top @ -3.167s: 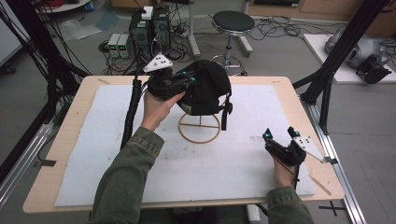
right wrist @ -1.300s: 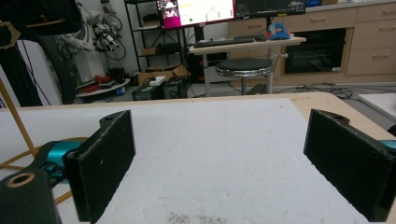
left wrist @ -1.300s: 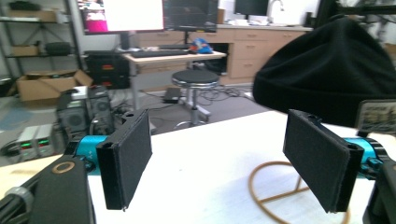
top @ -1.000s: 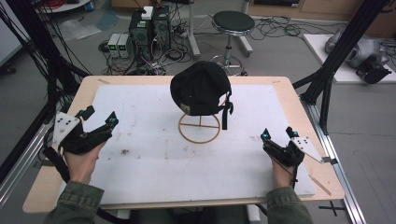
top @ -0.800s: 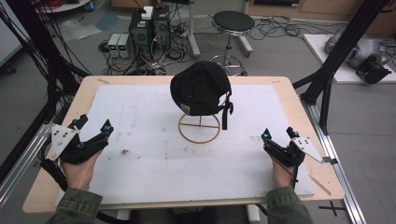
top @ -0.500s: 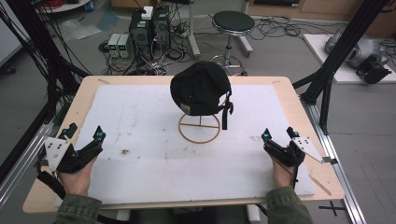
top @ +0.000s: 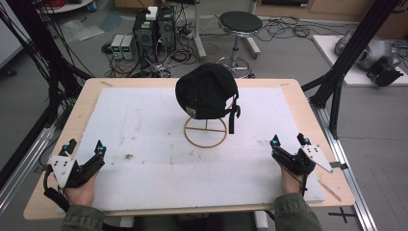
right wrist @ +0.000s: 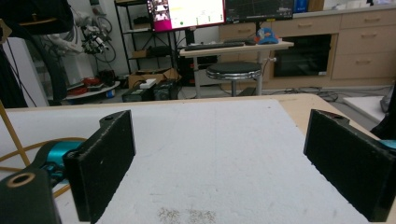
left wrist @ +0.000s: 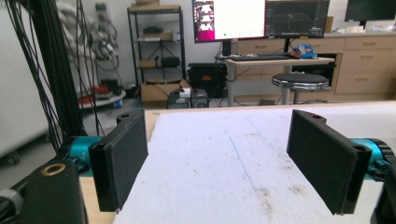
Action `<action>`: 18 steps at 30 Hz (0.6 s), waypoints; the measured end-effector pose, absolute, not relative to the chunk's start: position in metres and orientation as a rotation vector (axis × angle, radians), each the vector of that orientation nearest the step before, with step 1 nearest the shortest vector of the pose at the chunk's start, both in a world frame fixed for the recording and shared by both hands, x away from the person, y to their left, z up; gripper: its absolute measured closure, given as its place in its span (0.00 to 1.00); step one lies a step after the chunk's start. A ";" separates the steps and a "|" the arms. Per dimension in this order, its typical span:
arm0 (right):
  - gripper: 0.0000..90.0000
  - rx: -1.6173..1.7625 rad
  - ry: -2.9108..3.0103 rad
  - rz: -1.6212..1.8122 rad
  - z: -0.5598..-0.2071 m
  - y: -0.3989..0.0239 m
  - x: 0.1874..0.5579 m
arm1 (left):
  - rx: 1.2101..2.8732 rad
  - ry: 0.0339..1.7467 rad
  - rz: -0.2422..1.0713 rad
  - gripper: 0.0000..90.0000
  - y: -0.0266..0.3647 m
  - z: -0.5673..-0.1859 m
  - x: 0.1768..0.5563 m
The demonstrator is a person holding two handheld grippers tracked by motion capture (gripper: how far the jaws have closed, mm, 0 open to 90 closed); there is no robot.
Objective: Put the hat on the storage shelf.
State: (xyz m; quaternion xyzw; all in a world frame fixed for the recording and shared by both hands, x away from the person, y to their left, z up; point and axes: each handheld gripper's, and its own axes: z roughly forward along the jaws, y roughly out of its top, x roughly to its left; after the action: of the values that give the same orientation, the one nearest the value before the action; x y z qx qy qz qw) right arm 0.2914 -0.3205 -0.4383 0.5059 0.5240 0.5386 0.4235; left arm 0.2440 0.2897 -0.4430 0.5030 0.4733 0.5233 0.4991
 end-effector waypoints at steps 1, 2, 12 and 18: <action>0.09 1.265 1.311 1.345 -0.438 -0.320 0.290 | 1.209 1.141 1.265 0.23 0.288 -0.443 0.244; 0.09 1.263 1.310 1.348 -0.438 -0.321 0.290 | 1.209 1.139 1.262 0.23 0.288 -0.443 0.243; 0.09 1.280 1.306 1.361 -0.439 -0.322 0.290 | 1.204 1.144 1.253 0.24 0.287 -0.443 0.241; 0.09 1.286 1.312 1.364 -0.440 -0.322 0.291 | 1.178 1.163 1.251 0.24 0.292 -0.443 0.240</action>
State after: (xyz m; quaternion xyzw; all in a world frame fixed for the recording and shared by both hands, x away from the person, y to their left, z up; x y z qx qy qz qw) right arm 0.2910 -0.3220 -0.4396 0.5116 0.5220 0.5427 0.4139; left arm 0.2397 0.2920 -0.4426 0.4890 0.4826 0.5191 0.5085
